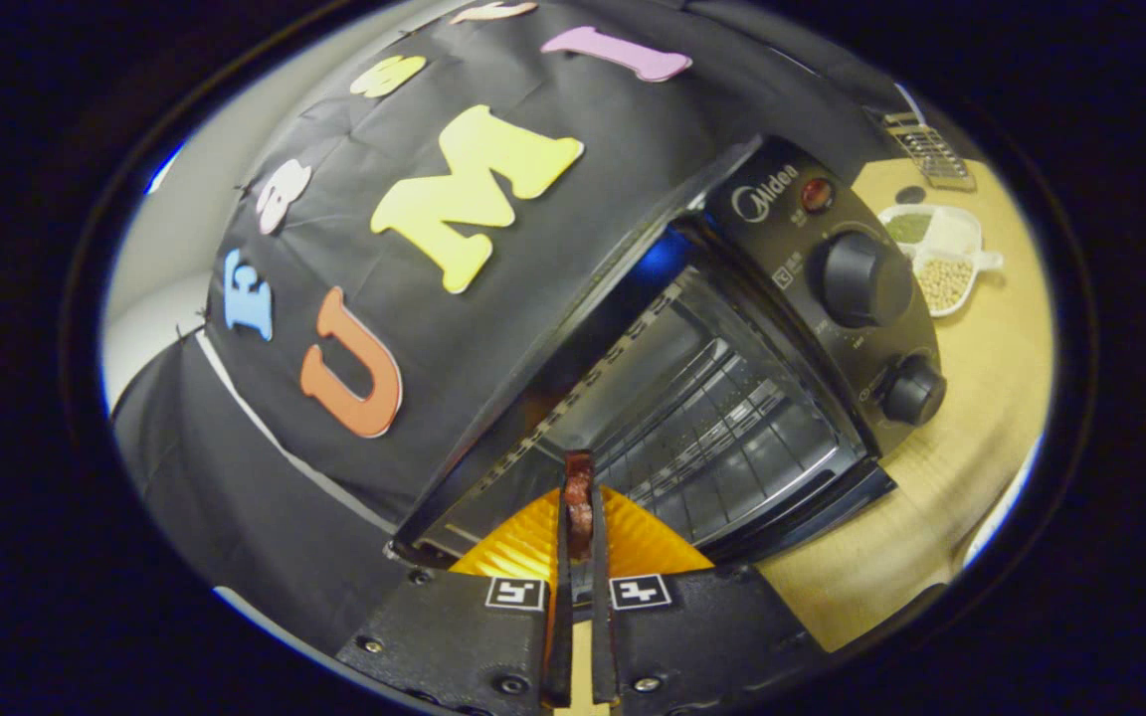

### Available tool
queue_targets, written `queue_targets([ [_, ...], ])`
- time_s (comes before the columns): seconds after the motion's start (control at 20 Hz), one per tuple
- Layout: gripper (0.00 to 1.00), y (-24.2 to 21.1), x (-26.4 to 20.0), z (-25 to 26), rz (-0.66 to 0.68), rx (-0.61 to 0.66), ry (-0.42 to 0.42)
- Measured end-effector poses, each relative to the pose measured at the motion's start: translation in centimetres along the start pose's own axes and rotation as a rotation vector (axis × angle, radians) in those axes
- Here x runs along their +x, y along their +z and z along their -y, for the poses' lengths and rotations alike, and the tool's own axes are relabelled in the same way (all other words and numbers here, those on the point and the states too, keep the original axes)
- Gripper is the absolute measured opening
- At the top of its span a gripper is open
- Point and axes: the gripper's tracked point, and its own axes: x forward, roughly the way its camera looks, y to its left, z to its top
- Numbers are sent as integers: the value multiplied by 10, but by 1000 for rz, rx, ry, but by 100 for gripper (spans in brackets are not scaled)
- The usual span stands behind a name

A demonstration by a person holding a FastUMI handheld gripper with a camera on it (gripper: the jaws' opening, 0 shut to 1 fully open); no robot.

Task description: Open the toaster oven, put the food inside, and close the toaster oven door.

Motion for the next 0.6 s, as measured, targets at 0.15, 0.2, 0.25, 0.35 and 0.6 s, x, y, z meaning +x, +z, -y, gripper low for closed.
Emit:
queue_targets([
  [0.15,11,-3,13,16,2,-39,-49],
  [0.2,11,-7,15,20,-10,-50,-66],
  [0.25,11,-9,16,20,-9,-66,-67],
  [0.35,13,-8,17,28,-19,-111,-104],
  [0.6,50,1,-3,43,-21,-344,-209],
])
